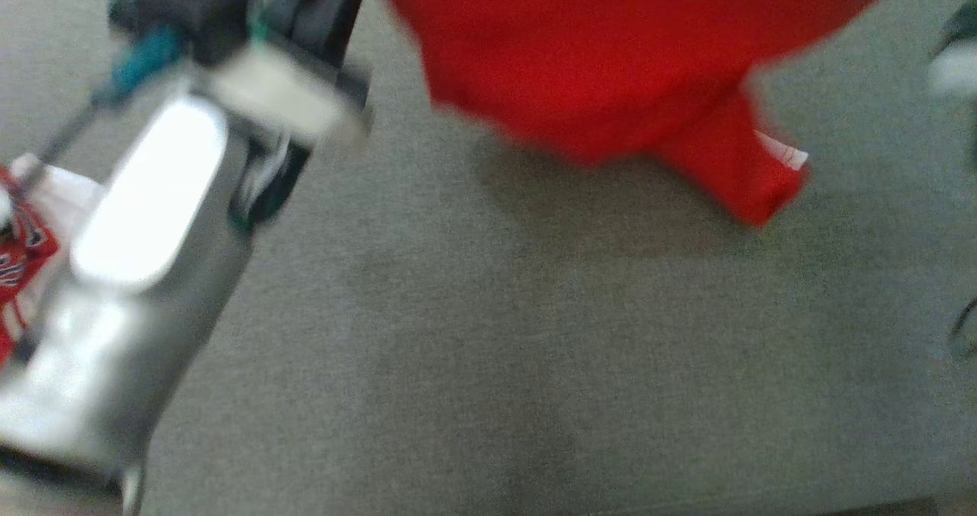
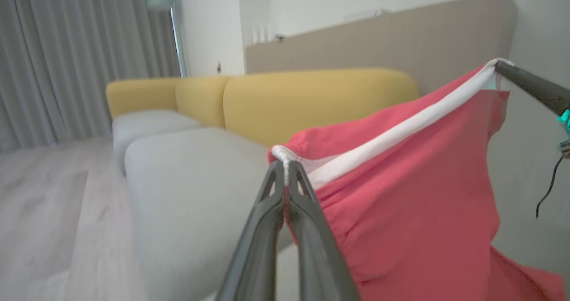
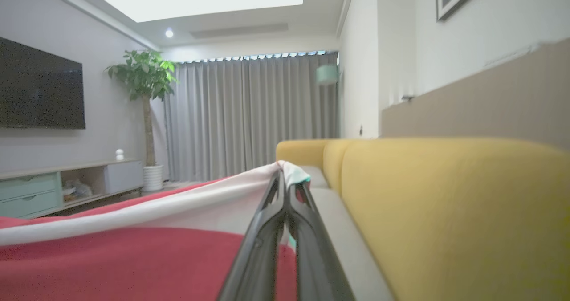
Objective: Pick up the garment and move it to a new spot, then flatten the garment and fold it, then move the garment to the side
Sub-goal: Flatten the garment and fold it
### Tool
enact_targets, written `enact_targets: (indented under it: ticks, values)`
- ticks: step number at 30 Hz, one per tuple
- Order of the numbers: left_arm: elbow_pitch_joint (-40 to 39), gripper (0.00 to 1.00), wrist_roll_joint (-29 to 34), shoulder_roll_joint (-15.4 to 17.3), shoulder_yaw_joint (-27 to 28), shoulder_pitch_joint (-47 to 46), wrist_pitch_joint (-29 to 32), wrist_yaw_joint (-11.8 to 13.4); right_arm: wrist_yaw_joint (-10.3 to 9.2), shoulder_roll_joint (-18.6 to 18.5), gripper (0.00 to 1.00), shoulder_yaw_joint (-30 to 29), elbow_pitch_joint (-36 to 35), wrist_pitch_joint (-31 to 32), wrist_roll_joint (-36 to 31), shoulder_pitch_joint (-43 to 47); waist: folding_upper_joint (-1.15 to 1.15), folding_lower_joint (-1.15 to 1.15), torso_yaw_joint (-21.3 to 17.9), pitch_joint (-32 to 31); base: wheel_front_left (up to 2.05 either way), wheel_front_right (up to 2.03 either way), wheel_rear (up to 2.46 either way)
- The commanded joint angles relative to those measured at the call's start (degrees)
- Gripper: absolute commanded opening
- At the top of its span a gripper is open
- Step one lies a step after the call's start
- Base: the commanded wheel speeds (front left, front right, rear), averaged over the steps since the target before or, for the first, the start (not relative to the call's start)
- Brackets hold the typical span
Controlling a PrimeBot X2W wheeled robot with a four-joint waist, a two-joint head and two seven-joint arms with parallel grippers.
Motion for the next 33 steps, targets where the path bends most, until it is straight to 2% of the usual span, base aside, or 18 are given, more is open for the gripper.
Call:
enact_targets:
  ticks: [1,4,7,11,15,16,18,21,26,33]
  values:
    - [0.15,0.0,0.75,-0.33,2.12,-6.75,-1.54,-0.44,-0.04,-2.37,0.0,-0.54,-1.66,-0.35,-0.4,-4.08,0.0,-0.01,-1.17,2.06,0.0,0.0,0.0]
    - [6.1,0.0,2.0,-5.43,2.53,-16.61,-6.33,-0.57,-0.04,-4.56,0.0,-3.15,-2.65,-0.35,-0.85,-11.39,0.0,-0.01,-1.6,3.47,0.0,0.0,0.0]
    - [10.91,0.0,3.12,-9.11,3.43,-23.09,-11.1,-0.44,-0.04,-5.67,0.0,-4.7,-4.72,-0.35,-1.41,-15.8,0.0,-0.01,-2.02,4.44,0.0,0.0,0.0]
    - [12.79,0.0,4.22,-9.99,3.61,-22.96,-13.26,-0.82,-0.04,-5.44,0.0,-5.44,-7.84,-0.35,-0.98,-14.27,0.0,-0.01,-2.26,4.32,0.0,0.0,0.0]
    - [11.04,0.0,5.14,-7.87,2.87,-13.8,-13.47,-1.11,-0.04,-4.99,0.0,-3.48,-9.54,-0.35,0.58,-4.7,0.0,-0.01,-1.67,3.63,0.0,0.0,0.0]
    - [11.04,0.0,5.14,-7.87,2.87,-13.8,-13.47,-1.11,-0.04,-4.99,0.0,-3.48,-9.54,-0.35,0.58,-4.7,0.0,-0.01,-1.67,3.63,0.0,0.0,0.0]
    - [9.48,0.0,5.24,-7.12,3.35,-7.25,-13.48,-1.17,-0.04,-4.65,0.0,-3.08,-10.07,-0.35,1.41,1.57,0.0,-0.01,-1.1,3.33,0.0,0.0,0.0]
    - [7.43,0.0,5.21,-7.32,6.13,3.7,-13.49,-1.09,-0.04,-3.58,0.0,-2.82,-10.02,-0.35,3.8,12.28,0.0,-0.01,-0.21,2.64,0.0,0.0,0.0]
    - [2.53,0.0,9.99,-8.63,10.25,21.15,-13.5,-0.11,-0.04,-2.96,0.0,-3.04,-12.43,-0.35,6.4,29.19,0.0,-0.01,0.11,0.88,0.0,0.0,0.0]
    - [-5.68,0.0,16.92,-9.3,13.42,43.15,-13.5,0.1,-0.04,-5.39,0.0,-1.97,-20.33,0.79,10.0,47.72,0.0,-0.01,-1.49,-3.65,0.0,0.0,0.0]
